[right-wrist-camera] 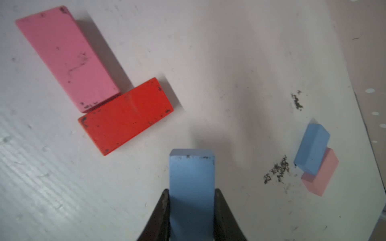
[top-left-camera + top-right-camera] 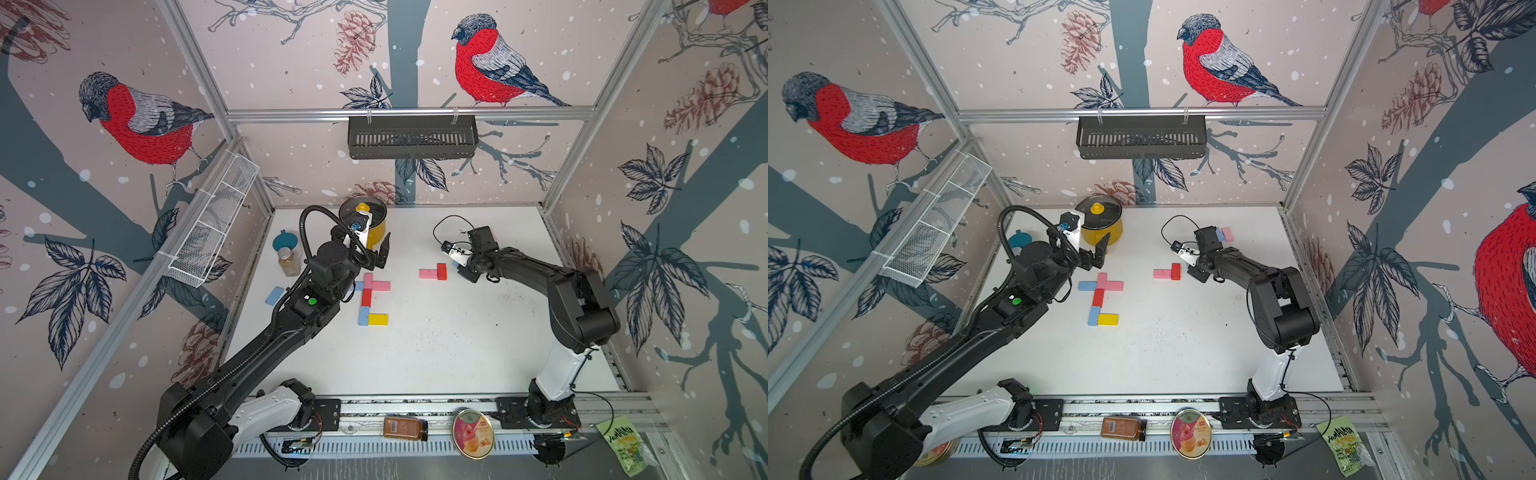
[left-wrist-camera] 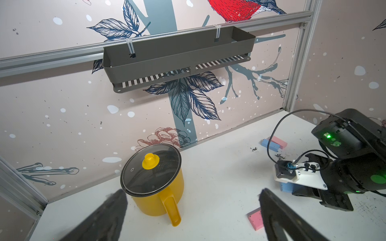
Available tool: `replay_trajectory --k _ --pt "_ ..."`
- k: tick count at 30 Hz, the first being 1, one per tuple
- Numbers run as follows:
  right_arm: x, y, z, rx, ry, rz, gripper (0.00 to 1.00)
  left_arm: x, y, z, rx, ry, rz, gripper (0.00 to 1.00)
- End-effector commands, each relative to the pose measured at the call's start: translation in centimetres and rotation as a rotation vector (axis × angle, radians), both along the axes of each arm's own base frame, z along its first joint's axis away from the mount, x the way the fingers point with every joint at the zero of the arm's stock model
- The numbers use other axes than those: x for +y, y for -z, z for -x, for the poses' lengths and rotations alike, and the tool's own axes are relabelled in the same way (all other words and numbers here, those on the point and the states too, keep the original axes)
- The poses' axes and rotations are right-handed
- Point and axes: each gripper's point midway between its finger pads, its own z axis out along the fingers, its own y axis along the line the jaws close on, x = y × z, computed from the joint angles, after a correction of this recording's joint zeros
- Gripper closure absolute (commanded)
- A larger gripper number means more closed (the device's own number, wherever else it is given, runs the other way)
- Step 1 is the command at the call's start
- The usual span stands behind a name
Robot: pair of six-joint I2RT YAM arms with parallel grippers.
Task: Assemble the letter t with building blocks
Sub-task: Assemble the building block at the center of the board.
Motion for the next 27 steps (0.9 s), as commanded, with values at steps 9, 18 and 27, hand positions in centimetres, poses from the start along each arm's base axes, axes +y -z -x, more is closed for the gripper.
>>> replay_trajectory --k 9,18,27 --pt "-0.3 1.6 2.0 0.037 -0.189 0.102 0.96 0.1 -0.4 -0.1 -0.02 -0.009 0.002 0.02" --pt "0.0 1.5 2.1 -0.004 -0.32 0.107 0.96 0.2 -0.2 -0.2 -0.017 -0.017 -0.006 0.02" --pt "-0.4 1.7 2.6 0.01 -0.419 0.074 0.96 0.3 0.4 -0.6 -0.011 -0.033 -0.024 0.02"
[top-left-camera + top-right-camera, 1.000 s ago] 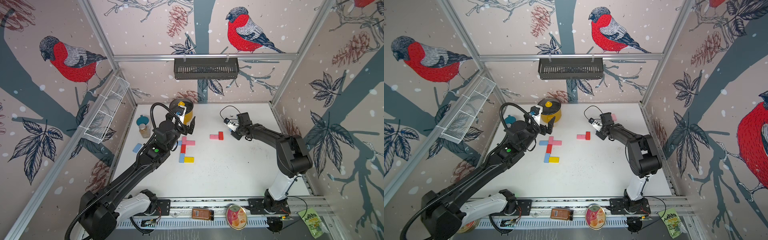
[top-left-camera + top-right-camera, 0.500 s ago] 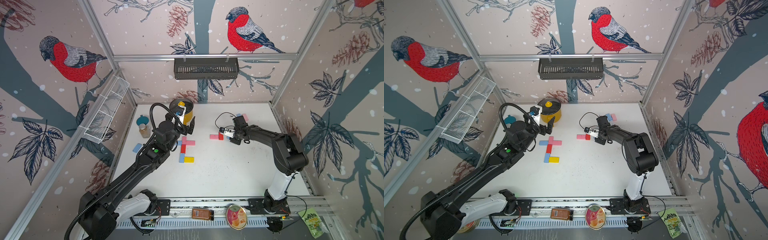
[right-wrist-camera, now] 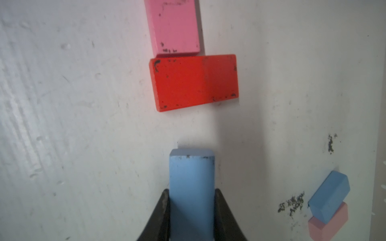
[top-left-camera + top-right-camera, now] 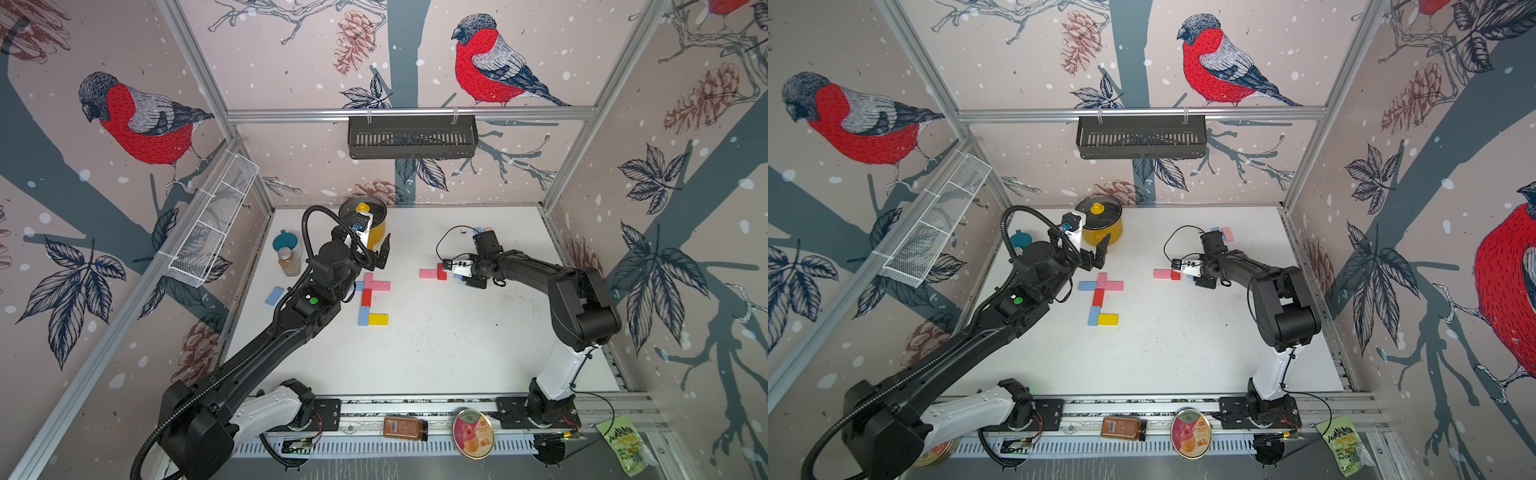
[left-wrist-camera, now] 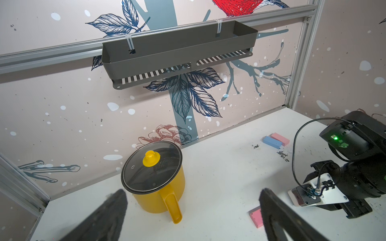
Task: Assemble the letter t with building blocks
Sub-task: Assemble the building block at the center of the board.
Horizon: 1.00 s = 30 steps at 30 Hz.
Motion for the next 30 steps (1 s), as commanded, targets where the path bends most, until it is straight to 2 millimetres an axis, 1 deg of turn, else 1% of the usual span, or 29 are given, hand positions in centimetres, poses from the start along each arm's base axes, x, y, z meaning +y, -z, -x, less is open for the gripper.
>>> replay_trajectory --k 1,6,17,30 --pt "0.5 0.0 0.5 0.008 -0.079 -0.021 0.96 0.3 -0.2 -0.3 -0.021 -0.021 -0.012 0.02" --pt "0.6 0.6 0.5 0.035 -0.106 -0.026 0.95 0.2 0.4 -0.6 -0.009 -0.024 -0.026 0.02" --pt "1.1 1.8 0.2 0.095 -0.134 -0.017 0.94 0.1 0.5 -0.6 -0.009 -0.024 -0.03 0.02" --pt "2.0 2.6 1.3 0.147 -0.165 -0.013 0.91 0.0 0.6 -0.7 -0.005 -0.021 -0.035 0.02"
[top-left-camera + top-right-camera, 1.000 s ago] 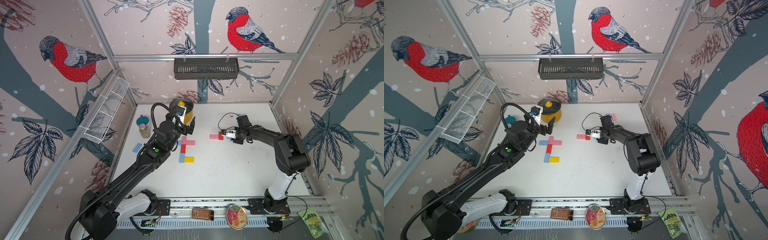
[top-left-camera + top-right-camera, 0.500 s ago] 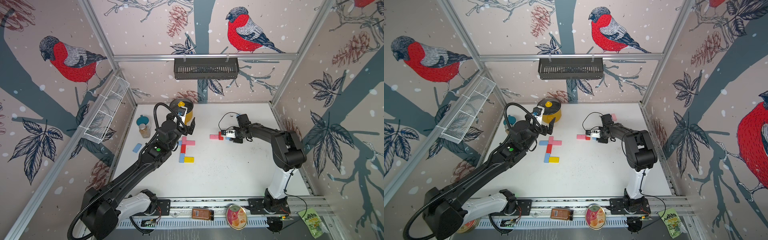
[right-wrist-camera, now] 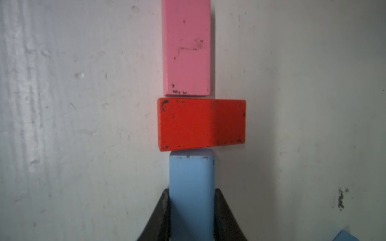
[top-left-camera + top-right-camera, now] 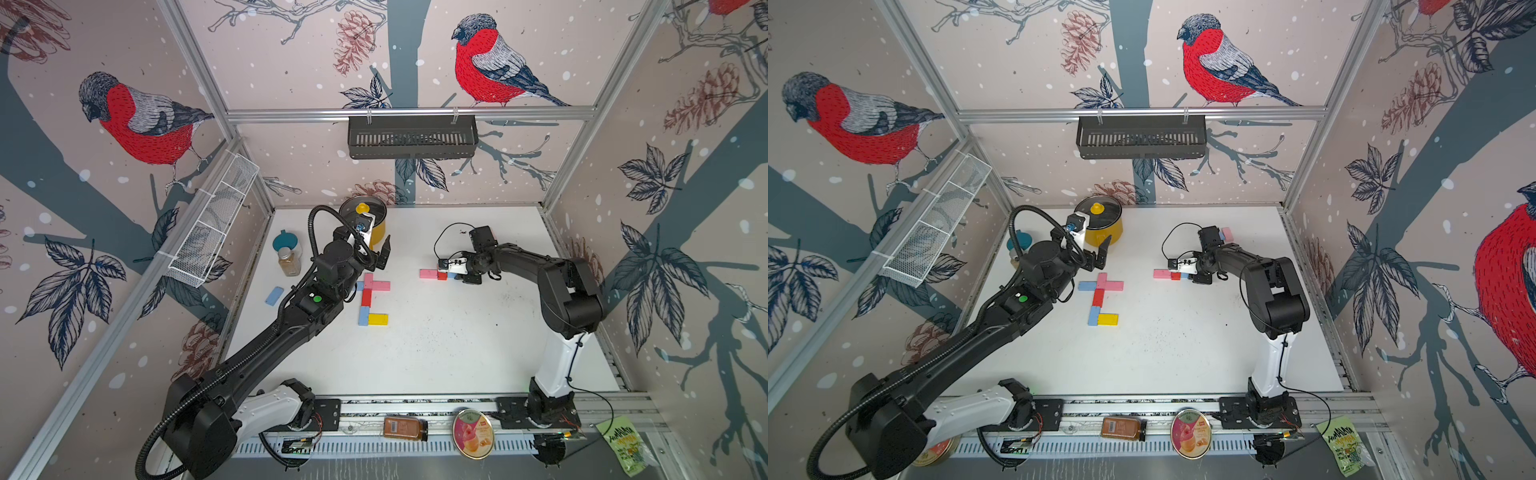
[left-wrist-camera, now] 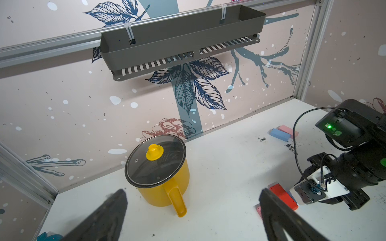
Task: Assemble the letter t with building blocks
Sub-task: Assemble the building block at the center of the board.
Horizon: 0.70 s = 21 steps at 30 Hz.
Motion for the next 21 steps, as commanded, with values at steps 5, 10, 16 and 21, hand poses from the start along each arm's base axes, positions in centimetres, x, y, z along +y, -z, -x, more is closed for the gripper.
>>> replay_trajectory --k 5,10,16,21 --pt "-0.7 2.0 2.5 0.12 -0.006 0.056 0.9 -0.2 -0.4 -0.2 -0.018 0.004 -0.003 0.02" --pt "-0.9 1.9 2.9 0.126 0.0 0.065 0.9 -0.2 -0.1 -0.3 -0.011 0.004 -0.007 0.02" --pt "-1.2 1.8 3.3 0.131 0.004 0.079 0.9 -0.3 0.0 -0.4 -0.007 0.004 -0.008 0.02" --pt "-1.4 2.1 3.8 0.142 0.008 0.086 0.9 -0.4 0.2 -0.4 -0.002 0.006 -0.009 0.02"
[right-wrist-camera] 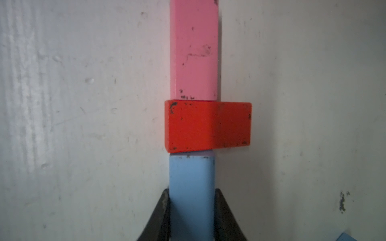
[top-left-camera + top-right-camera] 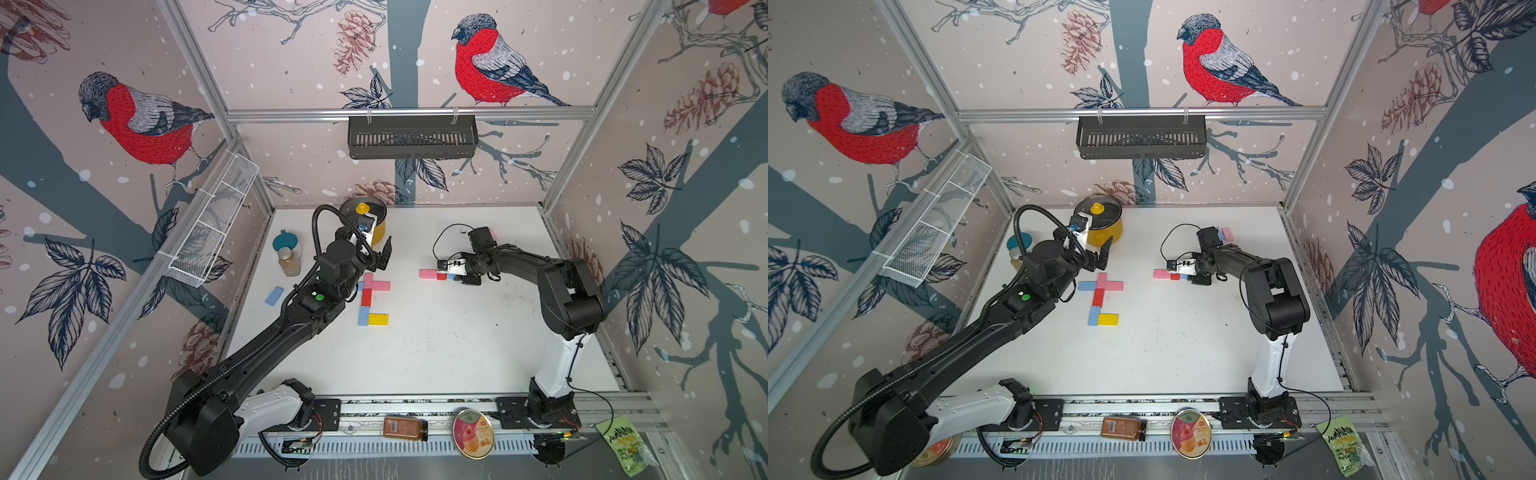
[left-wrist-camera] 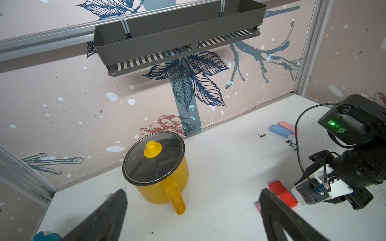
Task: Assemble the letter t with building blocks
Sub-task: Assemble the building block at the center of the board.
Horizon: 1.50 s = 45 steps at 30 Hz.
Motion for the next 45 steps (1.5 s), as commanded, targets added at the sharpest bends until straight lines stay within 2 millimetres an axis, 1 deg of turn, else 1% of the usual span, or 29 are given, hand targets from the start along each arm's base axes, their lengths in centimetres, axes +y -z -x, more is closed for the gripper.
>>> replay_trajectory --k 1,5,14,22,32,37,45 --pt "-1.48 1.94 3.22 0.133 0.014 0.076 0.89 -0.06 -0.62 -0.08 -0.02 0.003 0.002 0.02" --pt "-1.39 2.15 3.23 0.13 0.018 0.077 0.87 -0.16 -0.63 -0.07 -0.02 0.006 0.004 0.02" --pt "-1.33 2.54 3.05 0.137 0.036 0.084 0.75 -0.17 -0.64 -0.06 -0.019 0.008 0.003 0.02" --pt "-1.36 2.76 2.77 0.14 0.058 0.084 0.69 -0.08 -0.75 -0.02 -0.021 0.006 0.004 0.02" --pt "-1.47 2.46 2.87 0.127 0.061 0.083 0.53 -0.11 -0.77 -0.04 -0.021 0.006 0.004 0.02" --pt "-1.42 2.19 2.96 0.126 0.06 0.078 0.52 -0.12 -0.75 -0.03 -0.021 0.007 0.004 0.02" --pt "-0.96 2.58 3.38 0.163 0.055 0.073 0.52 -0.18 -0.47 -0.16 -0.015 0.005 -0.001 0.02"
